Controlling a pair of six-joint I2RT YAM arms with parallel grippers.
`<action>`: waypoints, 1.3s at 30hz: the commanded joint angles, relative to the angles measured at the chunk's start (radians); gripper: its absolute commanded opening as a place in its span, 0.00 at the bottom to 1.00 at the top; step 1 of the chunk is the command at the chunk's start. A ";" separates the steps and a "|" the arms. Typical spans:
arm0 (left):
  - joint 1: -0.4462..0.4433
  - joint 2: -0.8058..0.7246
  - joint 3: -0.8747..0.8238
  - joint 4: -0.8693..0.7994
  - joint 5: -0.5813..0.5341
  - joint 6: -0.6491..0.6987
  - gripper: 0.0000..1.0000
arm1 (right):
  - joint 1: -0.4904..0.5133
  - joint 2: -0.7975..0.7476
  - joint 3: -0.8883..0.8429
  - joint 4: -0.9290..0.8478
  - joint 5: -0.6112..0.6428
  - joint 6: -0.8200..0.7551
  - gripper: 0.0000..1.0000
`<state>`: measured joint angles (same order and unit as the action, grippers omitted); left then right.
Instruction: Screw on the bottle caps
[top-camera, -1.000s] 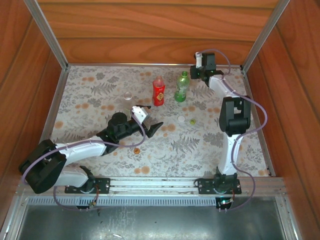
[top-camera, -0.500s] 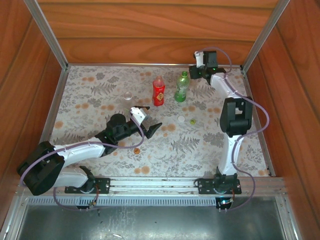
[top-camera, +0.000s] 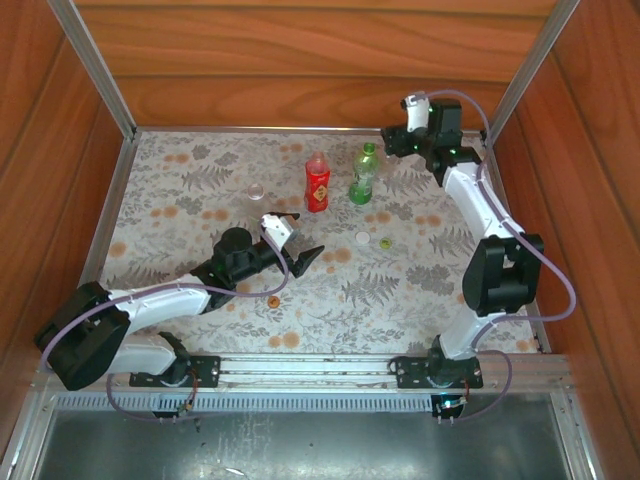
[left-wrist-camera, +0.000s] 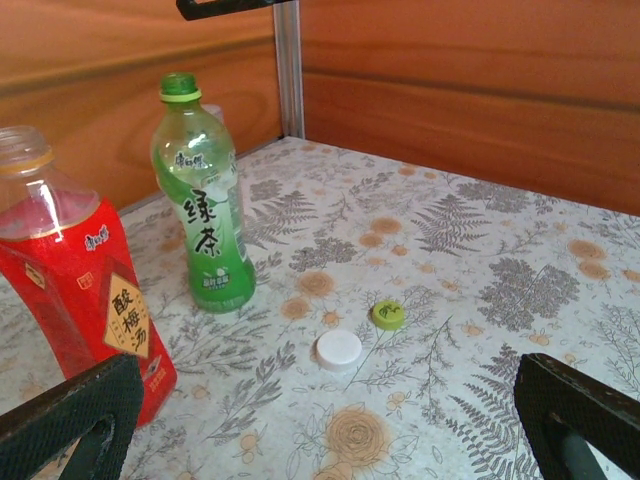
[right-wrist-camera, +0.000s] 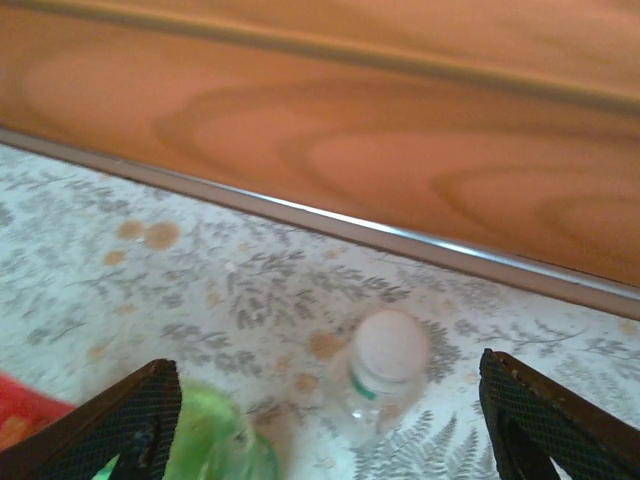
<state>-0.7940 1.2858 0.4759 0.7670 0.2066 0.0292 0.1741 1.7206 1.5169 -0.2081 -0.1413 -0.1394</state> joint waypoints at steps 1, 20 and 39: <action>-0.006 0.020 0.016 0.016 0.015 0.005 1.00 | 0.035 -0.013 -0.032 0.006 -0.084 0.001 0.84; -0.007 0.026 0.012 0.016 0.010 0.012 1.00 | 0.067 0.128 0.055 -0.008 -0.119 -0.015 0.51; -0.007 0.048 0.023 0.017 0.010 0.017 1.00 | 0.111 -0.134 -0.164 0.061 -0.107 -0.005 0.27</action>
<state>-0.7944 1.3224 0.4774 0.7670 0.2134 0.0303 0.2687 1.6653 1.3865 -0.1886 -0.2436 -0.1474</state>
